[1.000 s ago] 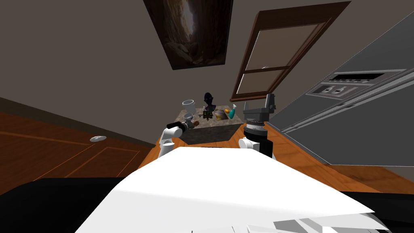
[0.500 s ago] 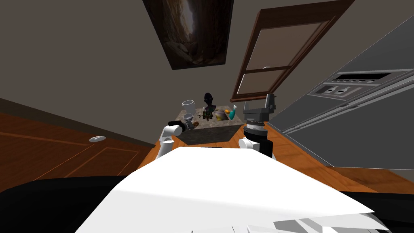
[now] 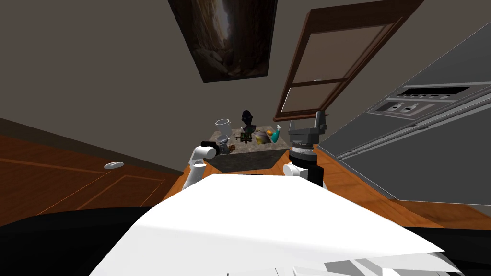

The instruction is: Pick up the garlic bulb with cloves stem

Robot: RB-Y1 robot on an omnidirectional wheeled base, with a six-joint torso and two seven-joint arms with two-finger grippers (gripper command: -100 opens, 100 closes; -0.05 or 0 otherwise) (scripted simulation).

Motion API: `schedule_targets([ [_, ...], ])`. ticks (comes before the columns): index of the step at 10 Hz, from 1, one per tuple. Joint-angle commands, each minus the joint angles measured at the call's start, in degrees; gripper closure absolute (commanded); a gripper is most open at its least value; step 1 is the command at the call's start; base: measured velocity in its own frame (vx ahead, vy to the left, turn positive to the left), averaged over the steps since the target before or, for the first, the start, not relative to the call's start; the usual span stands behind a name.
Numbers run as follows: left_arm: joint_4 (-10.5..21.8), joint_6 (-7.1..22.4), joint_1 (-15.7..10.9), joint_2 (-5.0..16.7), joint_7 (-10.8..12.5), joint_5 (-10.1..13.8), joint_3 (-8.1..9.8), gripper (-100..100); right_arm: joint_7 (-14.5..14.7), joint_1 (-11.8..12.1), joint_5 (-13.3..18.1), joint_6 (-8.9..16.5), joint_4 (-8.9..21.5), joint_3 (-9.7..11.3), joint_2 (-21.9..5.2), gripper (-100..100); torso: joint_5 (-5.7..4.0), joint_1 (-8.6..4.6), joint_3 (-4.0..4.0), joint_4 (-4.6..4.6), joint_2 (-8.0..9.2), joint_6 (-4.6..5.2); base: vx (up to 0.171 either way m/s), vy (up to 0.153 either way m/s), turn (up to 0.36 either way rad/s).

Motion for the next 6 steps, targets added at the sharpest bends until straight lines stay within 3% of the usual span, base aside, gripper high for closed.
schedule_targets([
  [1, 0.1, 2.0, -0.4, 0.5, 0.6, 0.1, -0.1, -100, 0.0, 0.0, 0.0, 0.0, 0.0, 0.0, 0.0, 0, 0.0, 0.0, 0.0, 0.0, 0.0, 0.0, 0.041, -0.007, 0.003],
  [6, 1.4, 10.1, -4.2, 4.4, 3.5, 0.1, -1.01, -100, 0.0, 0.0, 0.0, 0.0, 0.0, 0.0, 0.0, 0, 0.0, 0.01, -0.01, -0.01, -0.02, 0.0, 0.047, -0.01, 0.005],
])
